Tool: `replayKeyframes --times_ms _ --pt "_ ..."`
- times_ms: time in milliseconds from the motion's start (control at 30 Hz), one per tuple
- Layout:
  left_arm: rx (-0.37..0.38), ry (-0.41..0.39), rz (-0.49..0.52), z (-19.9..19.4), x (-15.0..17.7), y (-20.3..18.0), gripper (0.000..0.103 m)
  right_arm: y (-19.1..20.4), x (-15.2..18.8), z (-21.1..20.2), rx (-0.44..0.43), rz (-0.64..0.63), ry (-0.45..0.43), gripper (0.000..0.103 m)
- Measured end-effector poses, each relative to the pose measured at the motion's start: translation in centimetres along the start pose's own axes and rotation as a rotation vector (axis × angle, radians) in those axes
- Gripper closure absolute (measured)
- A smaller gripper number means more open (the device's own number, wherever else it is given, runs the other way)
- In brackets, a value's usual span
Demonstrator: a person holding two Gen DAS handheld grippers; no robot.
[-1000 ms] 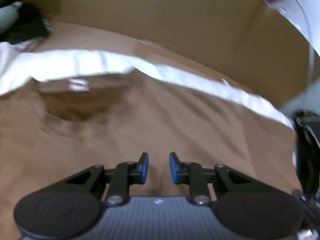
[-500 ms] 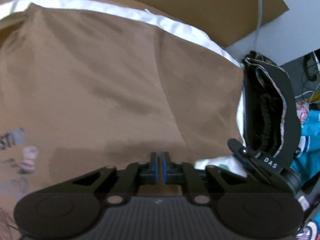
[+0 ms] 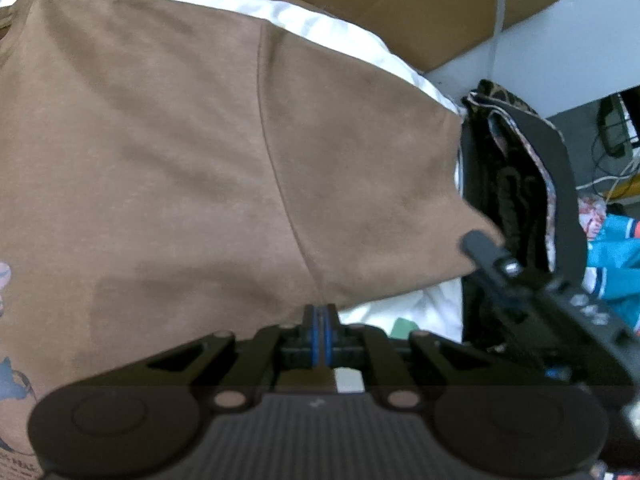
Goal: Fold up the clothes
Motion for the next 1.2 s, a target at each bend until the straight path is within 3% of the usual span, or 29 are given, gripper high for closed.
replayKeyframes --times_ms 200,633,1200 --pt "0.014 0.007 -0.040 0.4 0.1 0.5 0.102 1.9 -1.5 -0.2 -0.043 -0.051 -0.025 0.096" --pt "0.017 0.016 -0.051 1.4 0.1 0.1 0.103 2.7 -0.7 -0.1 -0.063 -0.074 -0.014 0.096" --pt "0.062 0.032 -0.195 2.4 -0.5 1.5 0.102 5.5 0.8 -0.8 -0.199 -0.087 0.043 0.096"
Point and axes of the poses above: each gripper's, at about its wrist camera, not at the fingertips, and z roughly the way its jaws point, y to its left, x to its underside, the point moved 4 cm from there along z, roughly the way its jaws point, and after that the axes turned 14 degrees about -z, right-handed, at the moved point
